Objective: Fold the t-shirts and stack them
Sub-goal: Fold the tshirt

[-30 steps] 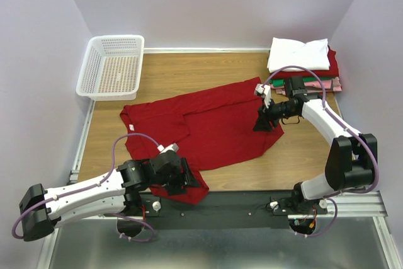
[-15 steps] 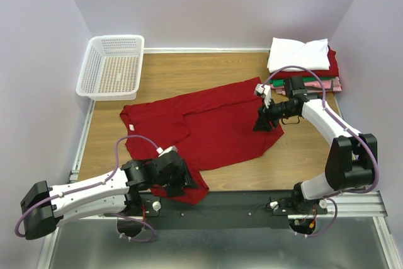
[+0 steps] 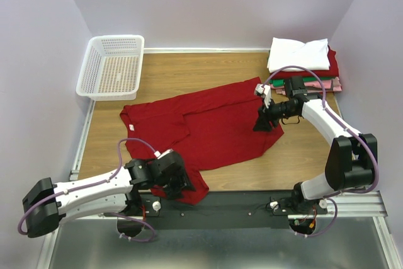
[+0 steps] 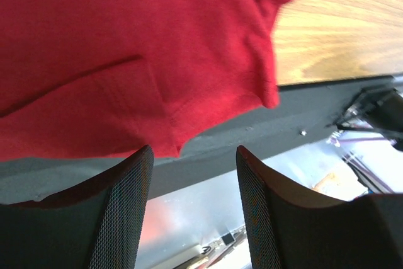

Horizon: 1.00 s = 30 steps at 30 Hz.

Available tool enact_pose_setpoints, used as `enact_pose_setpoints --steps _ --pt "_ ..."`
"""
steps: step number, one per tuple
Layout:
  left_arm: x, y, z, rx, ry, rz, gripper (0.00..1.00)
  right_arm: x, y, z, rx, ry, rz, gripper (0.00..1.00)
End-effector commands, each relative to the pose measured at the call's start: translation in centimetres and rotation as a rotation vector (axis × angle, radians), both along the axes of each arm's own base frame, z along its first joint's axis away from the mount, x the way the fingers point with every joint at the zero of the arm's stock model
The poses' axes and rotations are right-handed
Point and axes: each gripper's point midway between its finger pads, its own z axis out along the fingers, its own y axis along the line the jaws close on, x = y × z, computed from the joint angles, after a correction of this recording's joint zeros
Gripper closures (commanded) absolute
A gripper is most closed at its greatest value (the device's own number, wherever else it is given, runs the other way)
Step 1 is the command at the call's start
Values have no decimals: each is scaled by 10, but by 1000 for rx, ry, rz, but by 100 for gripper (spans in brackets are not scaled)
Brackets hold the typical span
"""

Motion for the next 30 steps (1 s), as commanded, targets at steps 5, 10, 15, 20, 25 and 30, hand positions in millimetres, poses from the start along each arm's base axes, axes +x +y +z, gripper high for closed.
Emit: enact_pose_setpoints --steps 5,10,15,20,25,30 --pt "7 15 -18 149 46 71 37 -4 0 4 2 -16 -4 48" --pt "39 24 -14 231 -33 136 38 -5 0 5 5 -14 -4 48" --pt "57 23 -1 253 -80 143 40 -5 0 5 7 -14 -2 48" --pt "52 24 -11 276 -47 111 41 -5 -1 6 5 -20 -3 48" --pt "45 30 -16 309 -21 85 42 -5 0 6 5 -20 -2 48" --pt "45 31 -19 320 -13 87 42 -5 0 6 4 -22 -3 48"
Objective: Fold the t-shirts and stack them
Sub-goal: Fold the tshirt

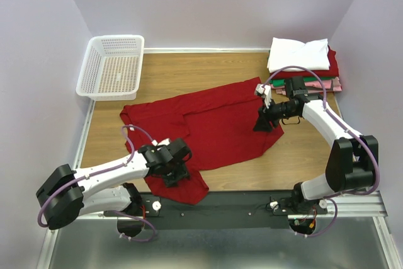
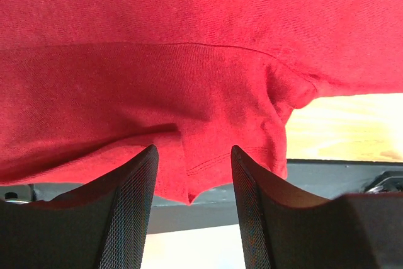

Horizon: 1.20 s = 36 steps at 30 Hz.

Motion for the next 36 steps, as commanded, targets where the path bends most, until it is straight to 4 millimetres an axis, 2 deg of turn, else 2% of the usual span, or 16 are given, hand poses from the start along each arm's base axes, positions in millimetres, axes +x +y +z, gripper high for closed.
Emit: enact_pose_setpoints --steps 1,7,11,13,14,15,18,28,29,30,31,32,36 --pt "0 10 -10 69 11 -4 42 -4 -1 4 1 -15 -5 48" --pt "0 13 -23 122 56 -24 43 -4 -1 5 0 -17 -5 48" --pt "1 13 -24 122 56 -22 46 -4 -1 6 2 -22 -2 48" --pt "3 12 -20 116 47 -18 53 -5 -1 6 3 -21 -3 48" --pt "4 11 -19 112 44 -20 53 -4 -1 6 3 -24 -3 48" --pt "3 12 -18 116 47 -20 60 -4 -1 6 3 -22 -3 48" --pt "4 11 -15 110 37 -25 72 -4 -1 7 3 -25 -3 48" --pt "0 12 -24 111 59 -53 71 -4 -2 8 7 -30 -8 48" --pt "0 12 -25 112 59 -57 73 -4 -3 8 7 -27 -10 48" --pt "0 12 -24 113 58 -59 82 -4 -2 8 8 -28 -9 48" --pt "0 11 -23 112 57 -63 84 -4 -2 8 8 -27 -8 48" --pt "2 9 -21 105 51 -65 92 -4 -2 9 8 -29 -7 48" --pt "6 4 -12 88 30 -84 100 -4 -2 7 6 -26 -7 48"
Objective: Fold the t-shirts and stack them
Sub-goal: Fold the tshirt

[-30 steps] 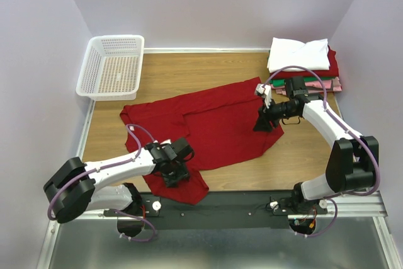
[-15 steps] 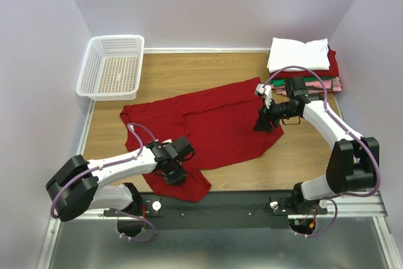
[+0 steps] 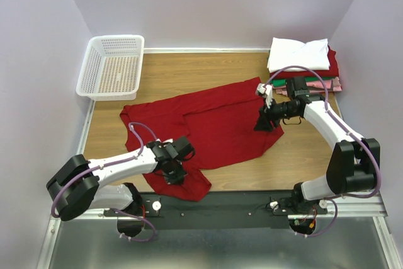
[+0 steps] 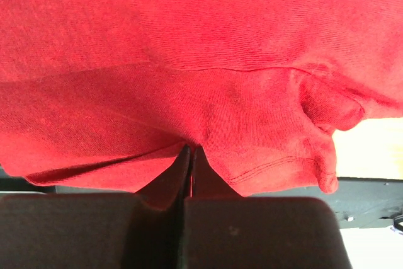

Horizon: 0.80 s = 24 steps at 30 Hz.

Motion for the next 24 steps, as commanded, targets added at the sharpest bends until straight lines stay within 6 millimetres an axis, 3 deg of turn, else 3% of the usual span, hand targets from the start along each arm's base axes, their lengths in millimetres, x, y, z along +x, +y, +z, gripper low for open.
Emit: enact_pose_setpoints --steps 1,16,24 --pt "9 -5 8 -13 -37 -25 100 -4 -1 1 3 -4 -4 48" --pt "9 -16 34 -107 -81 -79 100 -9 -2 -6 -2 -22 36 48" --pt "18 -23 45 -130 -120 -103 100 1 -10 6 -58 -147 68 47"
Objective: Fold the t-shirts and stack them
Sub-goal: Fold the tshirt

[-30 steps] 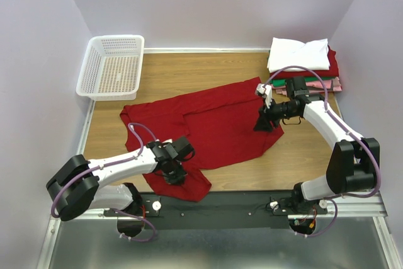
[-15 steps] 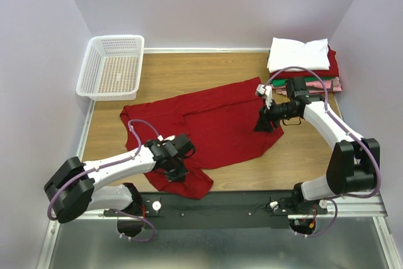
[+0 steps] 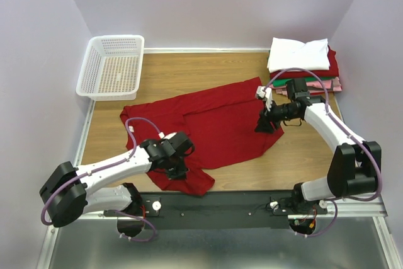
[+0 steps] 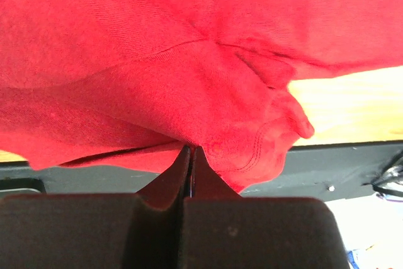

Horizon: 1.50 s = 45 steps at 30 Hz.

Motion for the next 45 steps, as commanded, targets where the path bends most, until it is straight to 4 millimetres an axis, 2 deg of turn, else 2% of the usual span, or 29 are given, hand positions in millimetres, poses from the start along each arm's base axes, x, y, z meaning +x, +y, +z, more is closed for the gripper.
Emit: enact_pose_setpoints --steps 1,6,8,9,10,14,15,16,18,20,22,26,30,45 --pt "8 -10 16 -39 -37 -21 100 5 -8 10 -46 -116 35 47" --pt "13 -15 20 -49 -52 -32 100 7 -15 8 -102 -224 115 46" --pt "15 -16 21 -47 -58 -33 100 11 -21 6 -136 -281 164 43" --pt "17 -18 22 -47 -62 -37 100 5 -25 3 -150 -269 188 40" --pt "17 -17 22 -42 -62 -37 100 7 -30 0 -180 -320 260 38" --pt "17 -17 25 -48 -68 -42 100 2 -55 -24 -233 -259 368 37" --pt "17 -16 24 -50 -71 -41 100 -7 -66 -27 -228 -206 376 37" --pt "16 -15 24 -52 -71 -43 100 -4 -71 -25 -232 -237 424 37" --pt "13 -14 22 -57 -62 -46 100 -9 -79 -32 -229 -205 466 37" --pt "11 -14 20 -62 -57 -52 100 -16 -88 -46 -253 -165 513 37" --pt "10 -13 17 -62 -55 -56 100 -14 -90 -56 -253 -144 520 37" --pt "10 -14 15 -62 -52 -60 100 4 -84 -59 -205 -124 494 39" --pt "10 -15 15 -67 -52 -59 100 14 -78 -65 -158 -100 476 42" --pt "7 -16 11 -79 -43 -67 100 34 -71 -83 -118 -64 433 43"
